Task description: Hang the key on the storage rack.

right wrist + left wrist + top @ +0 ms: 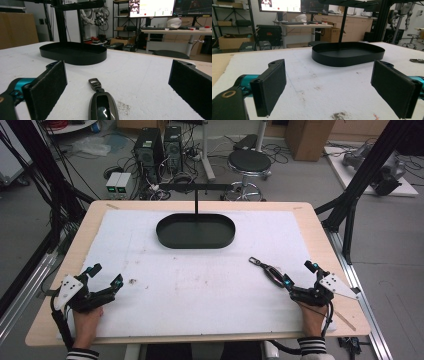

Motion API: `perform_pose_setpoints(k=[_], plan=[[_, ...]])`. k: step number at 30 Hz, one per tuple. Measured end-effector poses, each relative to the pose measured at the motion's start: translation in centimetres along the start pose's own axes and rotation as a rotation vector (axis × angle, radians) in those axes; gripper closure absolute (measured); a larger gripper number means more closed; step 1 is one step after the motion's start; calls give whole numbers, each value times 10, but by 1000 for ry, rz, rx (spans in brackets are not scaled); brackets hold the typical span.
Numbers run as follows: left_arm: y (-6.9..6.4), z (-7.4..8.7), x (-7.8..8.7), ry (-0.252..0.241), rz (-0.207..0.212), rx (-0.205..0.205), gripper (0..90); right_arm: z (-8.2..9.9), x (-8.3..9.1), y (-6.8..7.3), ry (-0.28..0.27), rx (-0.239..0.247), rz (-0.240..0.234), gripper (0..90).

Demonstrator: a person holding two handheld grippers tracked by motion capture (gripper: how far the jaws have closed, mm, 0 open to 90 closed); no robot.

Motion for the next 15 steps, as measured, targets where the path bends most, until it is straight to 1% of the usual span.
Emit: perform_pose_setpoints(k=[3,5,7,8,10,11,12,13,15], plan=[[1,0,-1,7,0,4,133,0,0,0,5,-8,-2,8],[1,0,-1,9,-1,4,133,0,0,0,0,-1,0,8],[0,0,0,7,2,1,133,0,0,0,6,-2,-1,7],[0,0,0,-1,2,-5,134,0,0,0,2,10,4,8],[-1,0,0,2,2,-8,133,0,0,0,3,16,4,7],[0,0,0,5,3,-8,133,0,-1,1,0,17,4,8],[0,0,-1,7,2,1,133,0,0,0,3,16,4,7],[0,0,-1,7,2,2,133,0,0,1,3,8,2,7],[0,0,0,6,3,-3,133,0,0,1,3,8,2,8]])
Point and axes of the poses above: each handheld gripper's, and its own axes: x roughly backward along the jaws, z roughly out of its underside, y roughly to its left, the point moved 3 cm from there along -x, roughly forward along the jaws, and after that the axes turned 3 degrees about x, right-handed, at the moved point
